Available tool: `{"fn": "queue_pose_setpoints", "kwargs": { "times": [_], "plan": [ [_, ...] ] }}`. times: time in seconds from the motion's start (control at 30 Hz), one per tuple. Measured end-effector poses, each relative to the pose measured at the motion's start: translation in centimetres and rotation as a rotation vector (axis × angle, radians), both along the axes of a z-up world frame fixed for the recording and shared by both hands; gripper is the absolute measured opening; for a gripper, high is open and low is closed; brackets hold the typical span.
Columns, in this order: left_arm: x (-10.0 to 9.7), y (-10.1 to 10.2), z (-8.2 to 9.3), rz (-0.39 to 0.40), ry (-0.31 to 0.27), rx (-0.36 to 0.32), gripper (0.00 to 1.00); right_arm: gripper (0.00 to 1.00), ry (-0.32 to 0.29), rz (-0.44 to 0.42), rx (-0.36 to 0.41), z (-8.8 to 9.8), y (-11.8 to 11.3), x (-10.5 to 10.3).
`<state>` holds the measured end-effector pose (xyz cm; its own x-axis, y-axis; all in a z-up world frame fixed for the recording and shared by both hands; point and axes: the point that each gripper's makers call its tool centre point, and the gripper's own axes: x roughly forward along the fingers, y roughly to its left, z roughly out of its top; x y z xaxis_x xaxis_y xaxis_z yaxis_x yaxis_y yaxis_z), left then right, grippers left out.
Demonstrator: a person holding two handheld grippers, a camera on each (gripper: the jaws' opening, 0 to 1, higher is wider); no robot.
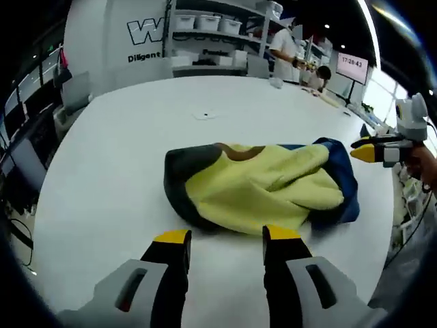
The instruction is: Fold the garment on the visible template until the final outline fits inside the template.
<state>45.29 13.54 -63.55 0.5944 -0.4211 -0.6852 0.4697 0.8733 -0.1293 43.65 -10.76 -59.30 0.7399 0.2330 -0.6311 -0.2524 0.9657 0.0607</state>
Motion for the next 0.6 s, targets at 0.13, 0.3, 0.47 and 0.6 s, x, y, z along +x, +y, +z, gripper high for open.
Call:
{"fn": "queue_pose_setpoints", "kwargs": {
  "times": [0.13,0.3,0.47,0.6],
  "plan": [
    [-0.8,-1.6,0.0,-0.019,0.013,-0.039,0.45,0.39,-0.008,0.096,0.03,-0.2,3.9,-1.6],
    [-1.4,-3.0,-1.0,-0.001,0.057,-0.072,0.45,0.46,0.0,0.169,0.019,-1.2,7.3,-2.8],
    [-1.7,-4.4,-2.4,0.015,0.088,-0.102,0.42,0.45,0.019,0.193,-0.036,-3.5,8.7,-3.3],
    [-2.0,-5.1,-3.1,0.026,0.108,-0.108,0.33,0.31,0.04,0.139,-0.096,-4.8,7.6,-2.9]
  ]
}}
